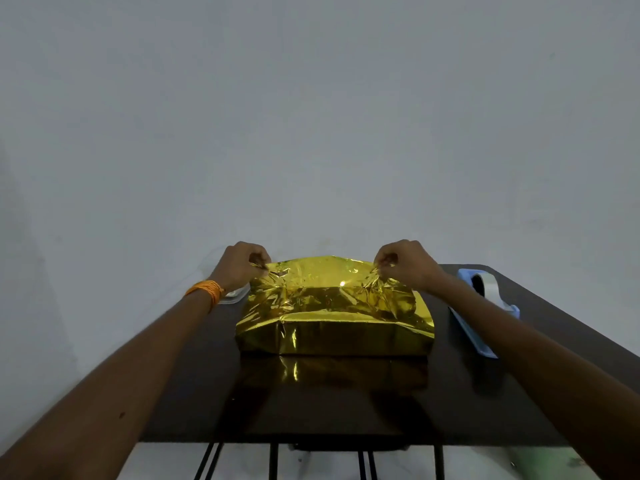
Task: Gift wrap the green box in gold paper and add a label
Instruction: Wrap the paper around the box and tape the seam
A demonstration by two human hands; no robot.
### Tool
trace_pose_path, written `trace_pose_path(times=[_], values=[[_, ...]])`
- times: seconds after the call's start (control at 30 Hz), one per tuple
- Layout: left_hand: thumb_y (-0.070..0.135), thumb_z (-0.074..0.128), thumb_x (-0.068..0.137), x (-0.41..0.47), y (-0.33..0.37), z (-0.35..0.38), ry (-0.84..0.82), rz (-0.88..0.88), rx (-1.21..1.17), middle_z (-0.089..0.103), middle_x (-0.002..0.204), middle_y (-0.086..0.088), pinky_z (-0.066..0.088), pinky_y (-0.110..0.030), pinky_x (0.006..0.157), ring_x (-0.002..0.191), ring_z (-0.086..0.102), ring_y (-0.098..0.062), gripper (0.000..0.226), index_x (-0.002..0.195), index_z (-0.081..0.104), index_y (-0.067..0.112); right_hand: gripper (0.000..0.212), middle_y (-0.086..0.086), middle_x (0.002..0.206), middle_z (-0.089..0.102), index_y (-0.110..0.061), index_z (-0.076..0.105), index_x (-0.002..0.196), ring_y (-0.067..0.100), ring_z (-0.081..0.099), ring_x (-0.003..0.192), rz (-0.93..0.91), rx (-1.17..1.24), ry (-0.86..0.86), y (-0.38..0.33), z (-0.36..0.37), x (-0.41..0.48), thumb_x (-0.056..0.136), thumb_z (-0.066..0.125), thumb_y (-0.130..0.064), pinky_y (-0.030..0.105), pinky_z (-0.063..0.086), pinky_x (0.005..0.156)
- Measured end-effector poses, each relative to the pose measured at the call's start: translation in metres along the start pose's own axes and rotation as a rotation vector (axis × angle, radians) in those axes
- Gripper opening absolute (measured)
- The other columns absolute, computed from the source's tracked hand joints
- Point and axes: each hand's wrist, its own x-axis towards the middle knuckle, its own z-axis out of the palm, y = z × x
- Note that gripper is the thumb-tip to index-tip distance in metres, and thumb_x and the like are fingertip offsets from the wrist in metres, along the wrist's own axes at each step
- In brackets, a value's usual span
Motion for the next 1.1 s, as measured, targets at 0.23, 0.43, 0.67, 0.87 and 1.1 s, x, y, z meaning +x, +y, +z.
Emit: trace_pose_path(times=[0.23,0.43,0.67,0.87,1.1], values=[[-0.009,0.075,0.074,-0.042,-0.001,-0.002,-0.057,-0.034,0.057,0.072,0.076,0.001,0.049,-0.008,0.063,0.075,0.066,-0.005,0.014,0.074,0.074,0.005,0.018,-0.002,0.089,0.072,-0.011,0.076,0.093,0.005,0.061,0.079,-0.04,-0.1,-0.203,-0.005,0.009,-0.044,0.083,0.065,0.0,0.013,0.044,0.069],[-0.01,0.074,0.074,-0.061,-0.011,-0.012,-0.152,0.002,0.144,0.072,0.074,0.004,0.058,-0.027,0.073,0.075,0.068,-0.01,0.031,0.067,0.071,0.02,0.026,-0.006,0.094,0.068,-0.016,0.074,0.095,0.006,0.057,0.085,-0.002,-0.159,-0.274,-0.011,0.005,-0.053,0.082,0.062,0.004,0.015,0.044,0.072],[-0.014,0.055,0.076,-0.063,0.008,-0.015,0.129,-0.04,0.087,0.067,0.075,-0.001,0.049,-0.026,0.067,0.077,0.063,-0.019,0.032,0.072,0.067,0.016,0.034,-0.008,0.08,0.066,-0.023,0.07,0.074,0.014,0.062,0.078,0.112,-0.171,-0.067,-0.023,-0.006,-0.054,0.083,0.053,0.006,0.03,0.05,0.067],[0.022,0.066,0.089,-0.055,0.064,0.023,-0.151,0.049,0.066,0.062,0.127,-0.006,0.047,-0.03,0.096,0.114,0.057,-0.018,0.041,0.128,0.058,0.013,0.029,0.004,0.12,0.064,-0.015,0.068,0.119,0.021,0.059,0.109,0.052,-0.071,-0.151,-0.061,0.006,-0.04,0.092,0.064,-0.026,0.038,0.05,0.093],[0.057,0.071,0.078,-0.051,0.079,0.07,-0.363,0.187,0.453,0.057,0.132,-0.002,0.045,-0.037,0.098,0.121,0.051,-0.022,0.071,0.134,0.054,0.017,0.056,0.001,0.121,0.059,-0.017,0.06,0.128,0.021,0.054,0.112,-0.069,-0.27,-0.341,-0.066,0.049,-0.045,0.082,0.075,-0.044,0.032,0.044,0.086]])
